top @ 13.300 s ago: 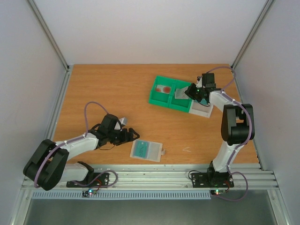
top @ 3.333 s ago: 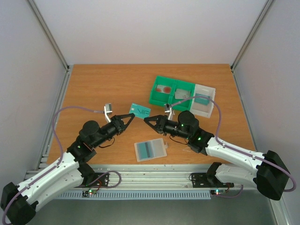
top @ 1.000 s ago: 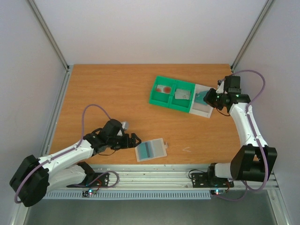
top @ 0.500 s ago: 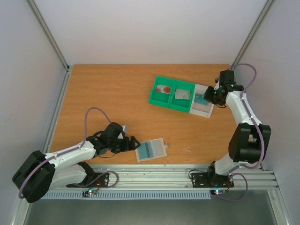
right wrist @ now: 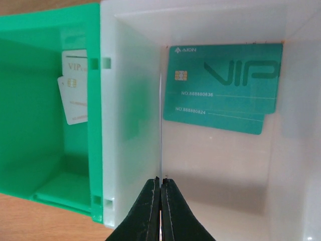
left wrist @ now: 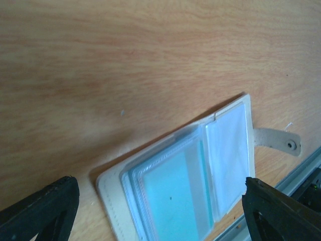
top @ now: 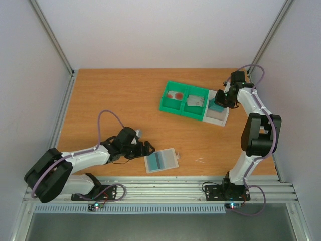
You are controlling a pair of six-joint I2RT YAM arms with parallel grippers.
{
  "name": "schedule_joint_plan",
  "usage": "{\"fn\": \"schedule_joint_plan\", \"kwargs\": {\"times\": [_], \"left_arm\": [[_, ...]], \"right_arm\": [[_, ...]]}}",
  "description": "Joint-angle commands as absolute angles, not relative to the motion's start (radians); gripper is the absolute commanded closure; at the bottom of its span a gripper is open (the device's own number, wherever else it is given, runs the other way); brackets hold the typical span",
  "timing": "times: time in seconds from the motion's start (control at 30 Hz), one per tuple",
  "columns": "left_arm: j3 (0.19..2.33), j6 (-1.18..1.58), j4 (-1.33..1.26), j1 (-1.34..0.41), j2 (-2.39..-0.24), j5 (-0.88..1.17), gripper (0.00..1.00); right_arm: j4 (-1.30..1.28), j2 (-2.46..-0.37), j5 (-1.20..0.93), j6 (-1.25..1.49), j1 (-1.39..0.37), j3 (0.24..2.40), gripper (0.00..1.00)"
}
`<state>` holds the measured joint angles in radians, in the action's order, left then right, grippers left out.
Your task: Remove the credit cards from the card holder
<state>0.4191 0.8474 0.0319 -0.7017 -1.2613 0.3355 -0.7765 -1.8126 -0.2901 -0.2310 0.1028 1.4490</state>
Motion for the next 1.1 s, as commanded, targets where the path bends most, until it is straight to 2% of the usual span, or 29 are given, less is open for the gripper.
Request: {"fn": "schedule_joint_plan", "kwargs": {"times": [0.0,0.23,0.47,0.9,1.07], "left_arm": [[0.466,0.817,0.011,-0.701,-1.339,0.335,0.11],[0.512,0.808,0.014,-0.699,-1.349,0.378,0.13],[0.535,0.745,0.142,-0.698,-1.252,0.297,0.12],[0.521,0.734,0.191,-0.696,-1.148,0.277,0.13],[0.528,0.72,0.216,-0.696,-1.146,0.28,0.13]], "right_arm": [[-0.788,-1.846,-0.313,-0.255,0.11,1.484,0.99],[-0.756,-1.902,-0.34,-0.241,0.11,1.503,0.99],[-0.754,-1.964,-0.284,-0.253,0.11,1.537,0.98],[-0.815,-2.016,-0.185,-0.239,0.11,1.622,0.86],[-0.853,-2.003,-0.161,-0.216,0.11,1.645,0.86]]}}
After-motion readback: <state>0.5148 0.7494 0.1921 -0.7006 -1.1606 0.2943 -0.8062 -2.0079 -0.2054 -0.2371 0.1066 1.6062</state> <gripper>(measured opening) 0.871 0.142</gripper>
